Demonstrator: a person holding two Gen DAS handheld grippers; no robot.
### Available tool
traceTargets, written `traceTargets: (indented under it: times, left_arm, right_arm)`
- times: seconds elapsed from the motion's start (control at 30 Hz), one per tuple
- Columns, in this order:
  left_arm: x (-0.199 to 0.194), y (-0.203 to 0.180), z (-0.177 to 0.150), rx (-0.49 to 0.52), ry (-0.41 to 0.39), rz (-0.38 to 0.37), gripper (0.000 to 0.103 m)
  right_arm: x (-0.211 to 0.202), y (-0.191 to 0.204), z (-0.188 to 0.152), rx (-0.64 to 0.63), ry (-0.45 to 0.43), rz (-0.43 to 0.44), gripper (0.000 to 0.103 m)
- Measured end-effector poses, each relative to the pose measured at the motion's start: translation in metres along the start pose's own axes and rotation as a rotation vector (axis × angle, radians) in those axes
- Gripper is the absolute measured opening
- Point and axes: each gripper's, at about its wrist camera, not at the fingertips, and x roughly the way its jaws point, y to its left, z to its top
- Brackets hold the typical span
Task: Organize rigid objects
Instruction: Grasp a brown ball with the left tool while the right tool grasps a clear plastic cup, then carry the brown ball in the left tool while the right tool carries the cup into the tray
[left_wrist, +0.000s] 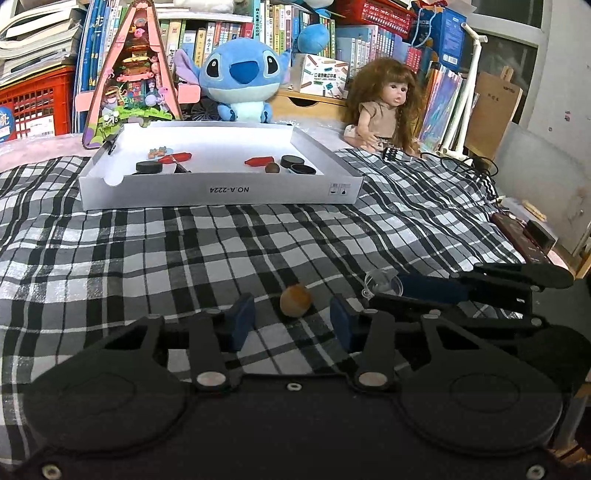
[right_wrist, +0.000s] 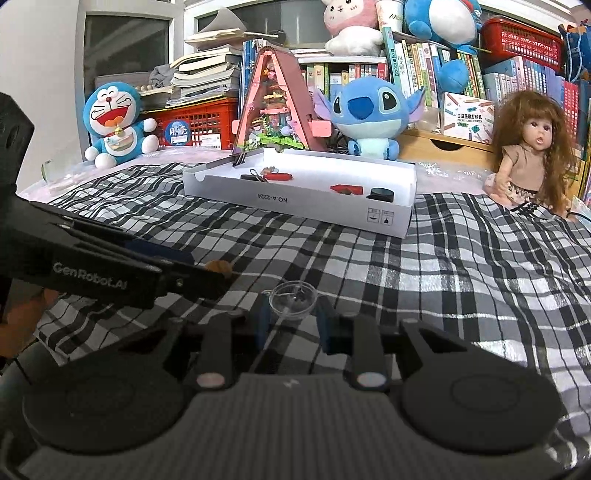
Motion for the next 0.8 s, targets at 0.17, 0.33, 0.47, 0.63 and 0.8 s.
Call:
traceTargets:
  times: [0.17, 0.33, 0.47, 0.63, 0.8]
  left_arm:
    - [0.006, -0.005, 0.003, 0.034, 0.009, 0.035, 0.017]
    - [0.008, -0.007, 0.005, 0.038, 0.004, 0.045, 0.017]
    - [0.007, -0.006, 0.007, 0.036, -0.002, 0.049, 0.017]
    - [0.006, -0.002, 0.012, 0.032, -0.018, 0.062, 0.017]
    - [0.006, 0.003, 0.020, 0.021, -0.034, 0.087, 0.017]
  right_arm:
    - [0.000, 0.000, 0.000, 0.001, -0.006, -0.005, 0.032]
    - [0.002, -0.001, 0.002, 0.009, -0.002, -0.023, 0.032]
    - [0.004, 0.000, 0.004, 0.020, 0.002, -0.042, 0.032]
    - [0.007, -0.001, 0.009, 0.025, 0.006, -0.062, 0.032]
    - [0.014, -0.001, 0.016, 0.035, 0.017, -0.081, 0.032]
